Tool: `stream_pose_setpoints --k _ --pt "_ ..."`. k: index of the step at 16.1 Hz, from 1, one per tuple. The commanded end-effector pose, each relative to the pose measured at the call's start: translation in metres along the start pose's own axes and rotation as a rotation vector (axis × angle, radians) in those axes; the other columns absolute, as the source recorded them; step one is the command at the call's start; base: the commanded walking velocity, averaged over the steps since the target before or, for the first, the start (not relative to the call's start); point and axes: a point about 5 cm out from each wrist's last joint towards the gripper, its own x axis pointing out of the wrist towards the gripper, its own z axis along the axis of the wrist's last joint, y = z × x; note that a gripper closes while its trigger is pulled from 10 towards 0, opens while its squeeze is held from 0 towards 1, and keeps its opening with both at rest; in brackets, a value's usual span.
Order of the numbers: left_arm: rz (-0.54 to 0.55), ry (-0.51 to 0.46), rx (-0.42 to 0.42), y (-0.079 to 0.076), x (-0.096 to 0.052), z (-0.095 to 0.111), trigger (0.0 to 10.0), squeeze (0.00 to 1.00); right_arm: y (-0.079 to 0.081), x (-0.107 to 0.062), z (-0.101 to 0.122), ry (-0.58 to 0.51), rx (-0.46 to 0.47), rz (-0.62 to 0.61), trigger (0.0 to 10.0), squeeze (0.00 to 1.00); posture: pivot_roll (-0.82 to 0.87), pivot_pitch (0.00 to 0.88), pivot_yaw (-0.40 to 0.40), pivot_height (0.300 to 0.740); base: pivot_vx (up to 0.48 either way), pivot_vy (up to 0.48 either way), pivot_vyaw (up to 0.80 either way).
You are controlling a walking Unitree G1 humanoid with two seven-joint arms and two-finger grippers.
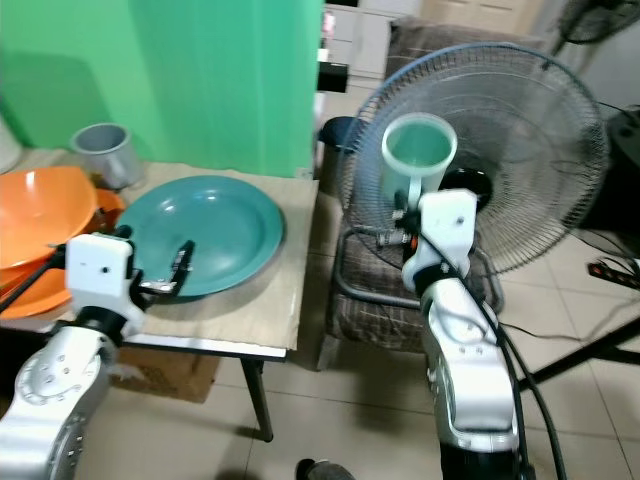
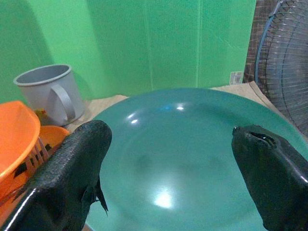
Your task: Setting the table
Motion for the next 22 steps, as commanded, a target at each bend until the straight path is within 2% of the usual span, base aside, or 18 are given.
stream_pose_setpoints --k 1,3,6,8,11,14,18,22 --pt "0.022 0.000 0.009 0.003 -0.001 0.001 10.0 0.00 0.003 -0.002 0.000 0.006 0.003 0.017 10.0 0.00 0.10 0.000 -0.039 0.740 0.000 0.000 -0.75" --pt "0.048 -0.007 -0.002 0.004 0.000 0.003 10.0 0.00 0.009 -0.004 -0.006 0.032 0.006 0.047 10.0 0.00 0.11 0.000 -0.047 0.740 0.000 0.000 -0.75" --pt "0.028 0.014 0.003 0.000 -0.008 0.000 10.0 0.00 0.012 -0.004 -0.014 0.069 0.004 0.055 10.0 0.00 0.12 0.000 -0.058 0.740 0.000 0.000 -0.75" --pt "-0.022 -0.001 0.039 -0.005 -0.009 0.004 10.0 0.00 0.010 -0.002 -0.013 0.057 0.050 0.010 10.0 0.00 0.13 0.000 -0.066 0.740 0.000 0.000 -0.75" --pt "-0.025 0.012 0.021 -0.006 -0.006 0.004 10.0 0.00 0.006 -0.001 -0.014 0.054 0.080 -0.030 10.0 0.00 0.12 0.000 -0.047 0.740 0.000 0.000 -0.75" --pt "-0.008 0.033 -0.007 -0.005 -0.005 0.002 10.0 0.00 0.003 0.001 -0.011 0.053 0.082 -0.070 10.0 0.00 0.10 0.000 -0.036 0.740 0.000 0.000 -0.75" --pt "0.055 -0.010 0.004 0.000 -0.003 0.005 10.0 0.00 0.000 -0.002 -0.011 0.063 0.083 -0.084 10.0 0.00 0.10 0.000 -0.030 0.740 0.000 0.000 -0.75" --pt "-0.005 -0.026 -0.031 -0.006 -0.002 0.007 10.0 0.00 -0.009 0.001 -0.009 0.065 0.070 -0.124 10.0 0.00 0.09 0.000 -0.036 0.740 0.000 0.000 -0.75"
